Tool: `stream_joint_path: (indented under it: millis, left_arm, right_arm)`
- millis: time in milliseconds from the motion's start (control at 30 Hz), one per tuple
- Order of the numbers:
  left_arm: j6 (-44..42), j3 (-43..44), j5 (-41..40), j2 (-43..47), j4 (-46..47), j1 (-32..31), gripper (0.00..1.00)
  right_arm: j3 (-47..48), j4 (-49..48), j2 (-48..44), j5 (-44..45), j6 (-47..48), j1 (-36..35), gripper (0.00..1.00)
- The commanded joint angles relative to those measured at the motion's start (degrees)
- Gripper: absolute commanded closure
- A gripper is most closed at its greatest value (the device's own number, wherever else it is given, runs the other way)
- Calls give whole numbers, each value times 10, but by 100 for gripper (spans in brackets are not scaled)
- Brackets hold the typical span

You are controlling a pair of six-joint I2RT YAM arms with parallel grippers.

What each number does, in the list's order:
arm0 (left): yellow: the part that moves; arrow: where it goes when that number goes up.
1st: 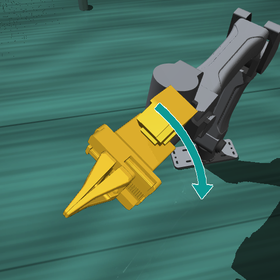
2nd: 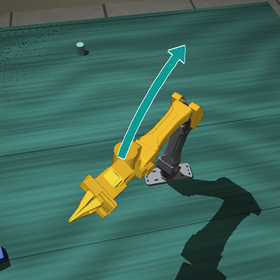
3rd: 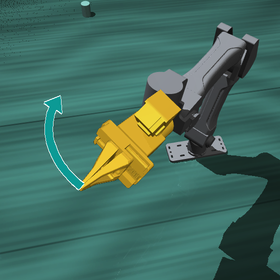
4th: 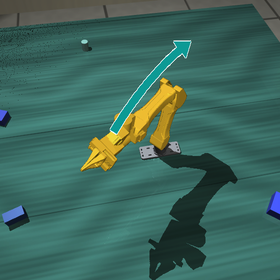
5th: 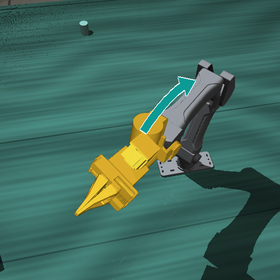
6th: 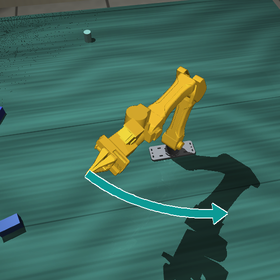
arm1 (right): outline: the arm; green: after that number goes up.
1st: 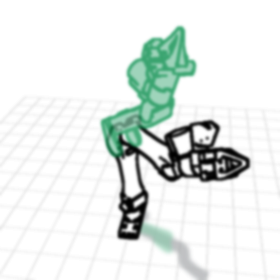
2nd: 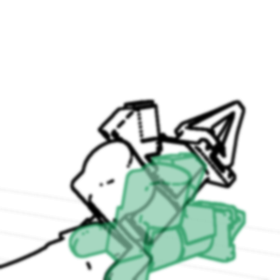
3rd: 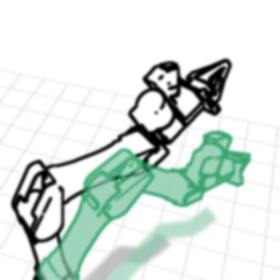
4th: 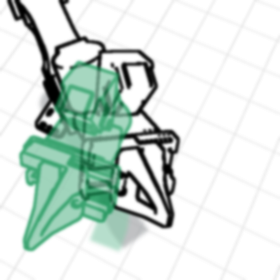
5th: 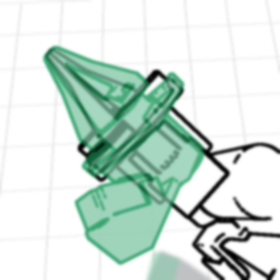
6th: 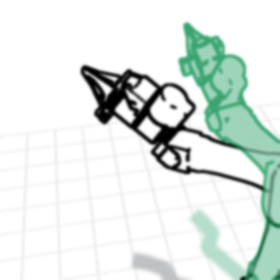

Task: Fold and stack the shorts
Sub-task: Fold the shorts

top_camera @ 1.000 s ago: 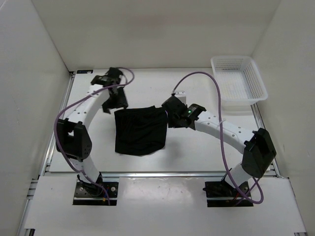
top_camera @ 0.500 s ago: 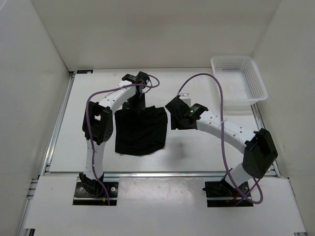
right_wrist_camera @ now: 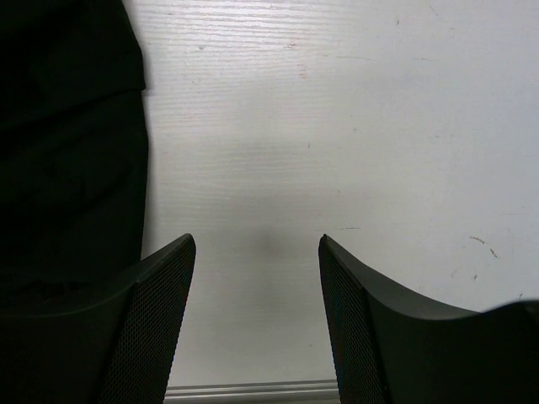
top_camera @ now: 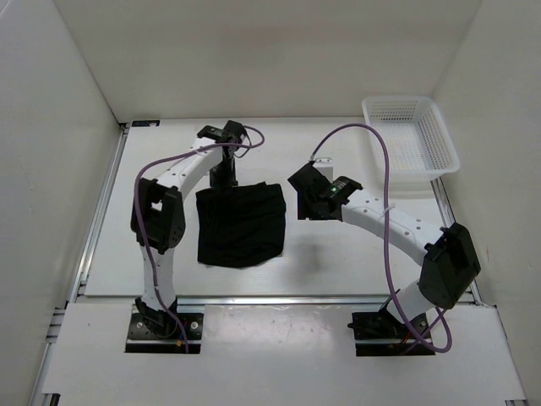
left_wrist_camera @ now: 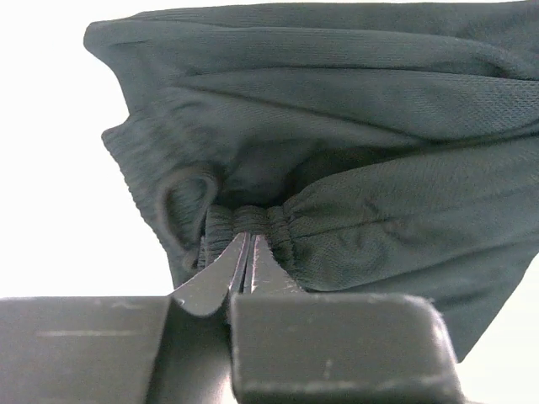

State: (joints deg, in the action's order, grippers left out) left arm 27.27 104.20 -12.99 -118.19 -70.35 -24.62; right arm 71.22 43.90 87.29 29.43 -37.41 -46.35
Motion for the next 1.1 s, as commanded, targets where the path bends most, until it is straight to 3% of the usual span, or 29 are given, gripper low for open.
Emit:
stream_joint_path:
  millis: [0, 200, 367, 533, 600, 833, 967, 1067]
  left_arm:
    - [16, -19, 17, 97, -6, 43, 90]
    - [16, -63, 61, 139, 19, 112, 90]
    - [9, -58, 72, 74, 32, 147, 90]
    - [4, -12, 59, 21, 4, 160, 72]
    - [4, -5, 53, 33, 4, 166, 68]
    - [31, -23, -4, 162, -14, 172, 68]
    - [50, -112, -45, 249, -8, 172, 67]
    - [57, -175, -58, 318, 12, 183, 60]
  right_arm:
    - [-4, 12, -20, 19, -7, 1, 34]
    - [-14, 12, -20, 13, -7, 1, 34]
    - [-14, 12, -20, 13, -7, 1, 34]
    - [-26, 12, -31, 13, -7, 1, 14]
    - [-31, 12, -31, 8, -7, 1, 14]
    - [-31, 1, -31, -5, -7, -5, 14]
    - [-25, -6, -19, -23, -2, -16, 15]
    - [-25, -11, -26, -24, -2, -11, 7]
